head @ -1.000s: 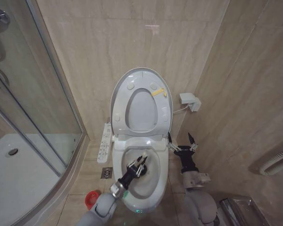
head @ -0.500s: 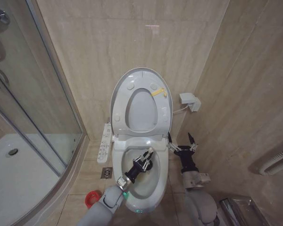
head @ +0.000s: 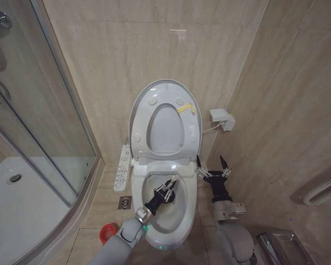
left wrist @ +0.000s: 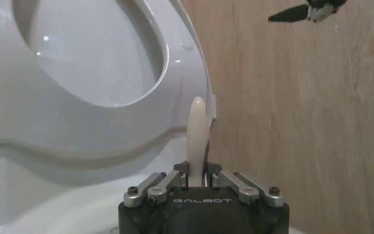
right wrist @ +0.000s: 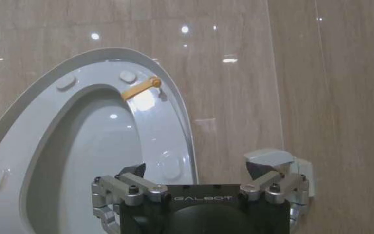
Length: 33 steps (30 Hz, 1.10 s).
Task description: Open the toilet lid, clean the toilet bowl with a toilet brush, close the toilet lid, and flush.
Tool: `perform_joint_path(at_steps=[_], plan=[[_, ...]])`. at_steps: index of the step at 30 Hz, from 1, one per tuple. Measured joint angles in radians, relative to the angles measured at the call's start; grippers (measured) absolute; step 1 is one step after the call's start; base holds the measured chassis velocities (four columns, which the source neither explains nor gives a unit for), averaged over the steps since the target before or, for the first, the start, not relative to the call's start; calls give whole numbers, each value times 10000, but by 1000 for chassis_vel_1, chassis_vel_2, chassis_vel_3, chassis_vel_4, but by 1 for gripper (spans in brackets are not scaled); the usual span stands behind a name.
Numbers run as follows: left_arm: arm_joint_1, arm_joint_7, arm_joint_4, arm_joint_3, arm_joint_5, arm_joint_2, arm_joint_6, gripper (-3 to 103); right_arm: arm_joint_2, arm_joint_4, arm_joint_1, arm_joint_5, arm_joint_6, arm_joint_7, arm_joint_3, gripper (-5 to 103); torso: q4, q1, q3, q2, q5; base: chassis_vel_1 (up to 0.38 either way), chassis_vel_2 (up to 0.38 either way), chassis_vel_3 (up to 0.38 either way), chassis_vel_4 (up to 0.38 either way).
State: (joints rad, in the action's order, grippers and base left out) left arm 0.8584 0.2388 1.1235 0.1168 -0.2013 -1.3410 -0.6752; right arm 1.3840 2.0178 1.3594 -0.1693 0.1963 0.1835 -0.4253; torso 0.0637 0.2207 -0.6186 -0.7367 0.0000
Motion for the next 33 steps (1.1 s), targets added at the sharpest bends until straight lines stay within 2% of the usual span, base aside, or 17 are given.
perform_joint_path(at_steps=[14,24,33], plan=[[105,-347,934,407,-26,-361,161,18,0,0,0,0,0,0,-1,100,3,0,0,-2,0,0,0,0,0],[128,-219,162,136,-35,-250,-86,18,-1,0,0,0,0,0,0,100,1,0,0,-2,-1,0,0,0,0],[15,-234,521,150,-195,-161,-48,18,-1,-1,0,0,0,0,0,100,3,0,0,-1,0,0,0,0,0]])
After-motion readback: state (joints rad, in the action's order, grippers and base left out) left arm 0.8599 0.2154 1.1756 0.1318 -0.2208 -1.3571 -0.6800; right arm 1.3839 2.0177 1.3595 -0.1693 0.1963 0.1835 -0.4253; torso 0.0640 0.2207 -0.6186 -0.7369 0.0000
